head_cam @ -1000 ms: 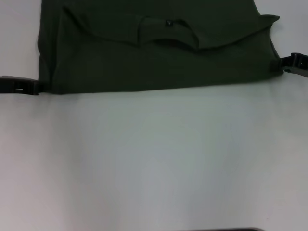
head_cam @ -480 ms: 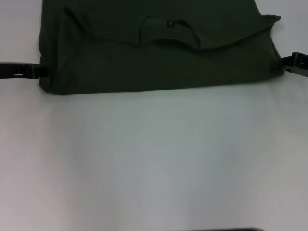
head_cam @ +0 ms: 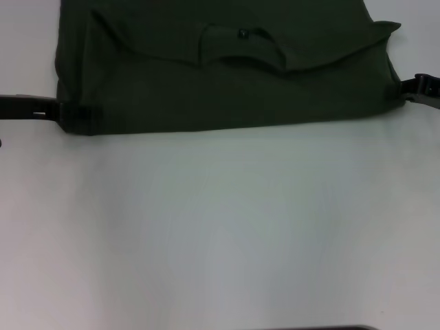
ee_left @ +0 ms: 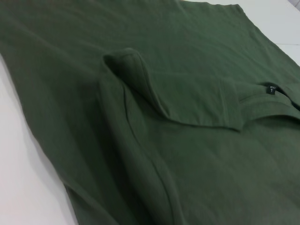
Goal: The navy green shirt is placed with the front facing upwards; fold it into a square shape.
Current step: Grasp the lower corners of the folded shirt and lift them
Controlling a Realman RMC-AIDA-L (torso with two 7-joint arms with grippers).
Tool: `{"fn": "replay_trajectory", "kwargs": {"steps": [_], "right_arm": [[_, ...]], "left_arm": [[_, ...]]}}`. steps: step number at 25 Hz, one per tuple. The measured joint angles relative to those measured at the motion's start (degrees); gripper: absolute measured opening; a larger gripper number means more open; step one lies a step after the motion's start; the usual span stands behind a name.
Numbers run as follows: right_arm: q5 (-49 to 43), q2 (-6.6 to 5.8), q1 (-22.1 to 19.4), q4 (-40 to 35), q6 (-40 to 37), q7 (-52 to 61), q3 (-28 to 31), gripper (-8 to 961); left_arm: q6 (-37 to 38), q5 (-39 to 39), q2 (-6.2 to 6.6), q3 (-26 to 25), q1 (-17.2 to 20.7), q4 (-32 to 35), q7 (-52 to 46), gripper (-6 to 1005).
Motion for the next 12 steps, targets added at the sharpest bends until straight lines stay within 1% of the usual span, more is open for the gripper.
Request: {"fn": "replay_trajectory", "kwargs": {"steps": [8, 12], "right_arm": [[0.0, -0.09, 0.0, 0.0, -0.1, 0.0, 0.0, 39], [0.0, -0.1, 0.0, 0.0, -0.1, 0.0, 0.0, 38]], "left_arm": [[0.2, 0.7, -0.31, 1.3, 0.3, 0.0, 0.0, 875], [0.7, 1.2, -0.47, 1.6, 0.3, 0.0, 0.1, 899]]}}
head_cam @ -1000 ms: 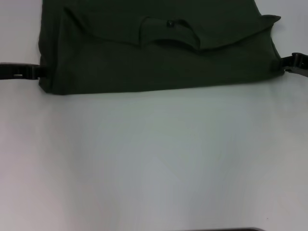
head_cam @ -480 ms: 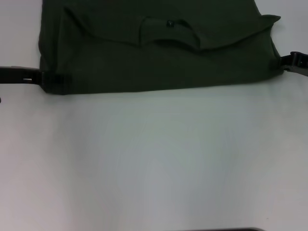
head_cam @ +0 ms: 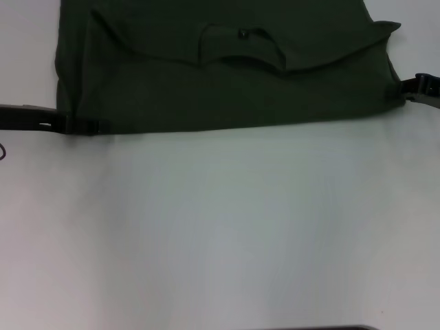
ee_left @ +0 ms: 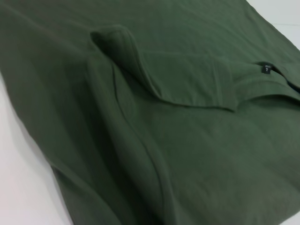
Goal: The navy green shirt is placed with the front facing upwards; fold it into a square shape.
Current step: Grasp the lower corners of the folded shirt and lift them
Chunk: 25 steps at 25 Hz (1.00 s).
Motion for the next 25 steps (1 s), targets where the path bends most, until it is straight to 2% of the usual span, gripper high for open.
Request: {"fn": "replay_trajectory", "kwargs": {"steps": [12, 25], "right_arm": [[0.0, 0.17, 0.1, 0.0, 0.0, 0.0, 0.0, 38], [0.0, 0.27, 0.2, 0.0, 0.0, 0.0, 0.0, 37]], "left_arm": [[1.0, -0.4, -0.48, 2.4, -0.2, -0.1, 0.8, 874], [0.1, -0.4, -0.51, 2.6, -0.6, -0.2, 1.1, 838]]}}
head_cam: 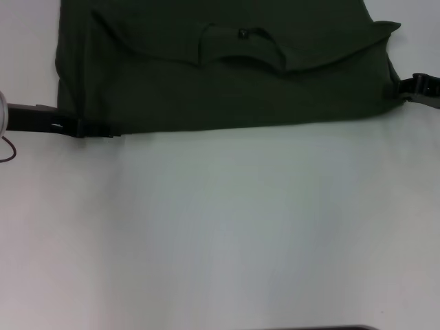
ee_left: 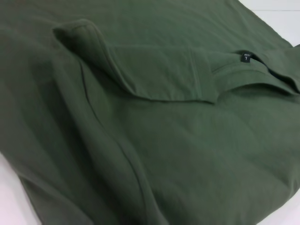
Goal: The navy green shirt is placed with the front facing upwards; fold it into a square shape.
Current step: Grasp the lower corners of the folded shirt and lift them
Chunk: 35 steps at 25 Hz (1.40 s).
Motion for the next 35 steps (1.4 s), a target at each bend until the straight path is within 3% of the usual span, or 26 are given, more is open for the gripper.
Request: {"fn": "replay_trajectory", "kwargs": {"steps": [12, 15, 26, 35], "right_arm": [[0.0, 0.0, 0.1, 0.0, 0.0, 0.0, 0.0, 39], [0.0, 0.0, 0.1, 0.0, 0.0, 0.0, 0.0, 39], [0.1, 0.0, 0.1, 0.0, 0.0, 0.0, 0.1, 38], [0.1, 0.1, 0.0, 0.0, 0.0, 0.0, 0.1, 37]], "left_arm": [[-0.5, 0.1, -0.07, 0.0, 0.2, 0.0, 0.0, 805], [-0.5, 0.1, -0.09, 0.0, 0.1, 0.0, 0.0, 576], [-2.7, 0.2, -0.21, 0.2, -0.1, 0.0, -0.5, 535], [-2.8, 0.5, -0.29, 0.2, -0.2, 0.0, -0.4, 265]]}}
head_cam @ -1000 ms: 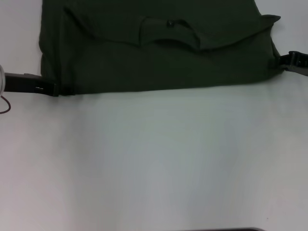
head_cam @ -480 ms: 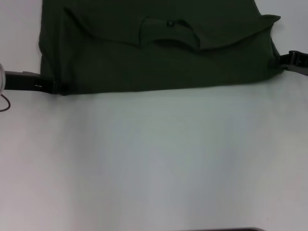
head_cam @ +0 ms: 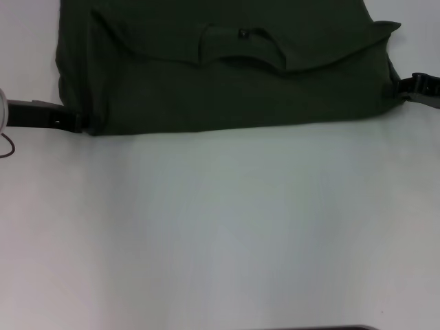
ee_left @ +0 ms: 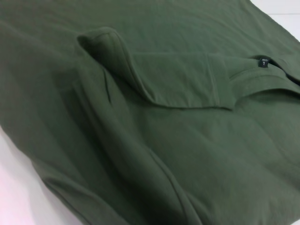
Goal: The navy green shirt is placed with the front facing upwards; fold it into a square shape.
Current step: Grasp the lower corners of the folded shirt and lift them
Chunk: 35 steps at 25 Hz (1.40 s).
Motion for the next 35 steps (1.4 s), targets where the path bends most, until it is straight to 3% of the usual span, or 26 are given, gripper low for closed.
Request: {"fn": "replay_trajectory", "kwargs": {"steps": [12, 19, 27, 35], "right_arm": [[0.1, -0.07, -0.4, -0.2, 0.0, 0.0, 0.0, 39], [2.1, -0.07, -2.2, -0.9, -2.0, -2.0, 0.1, 38], [2.2, 0.32, -2.9, -1.1, -7.6, -5.9, 1.3, 38], [2.2, 1.21, -4.5, -1.3, -13.4, -10.0, 2.1, 38]], "left_arm": [[1.4, 0.3, 0.58, -1.2, 0.6, 0.8, -0.1, -1], [5.1, 0.4, 1.45, -2.2, 1.9, 2.3, 0.3, -1], [10.3, 1.6, 1.58, -2.5, 3.5, 4.7, 0.8, -2], [17.5, 1.6, 1.69, -6.6, 6.0, 5.9, 3.5, -2]]}}
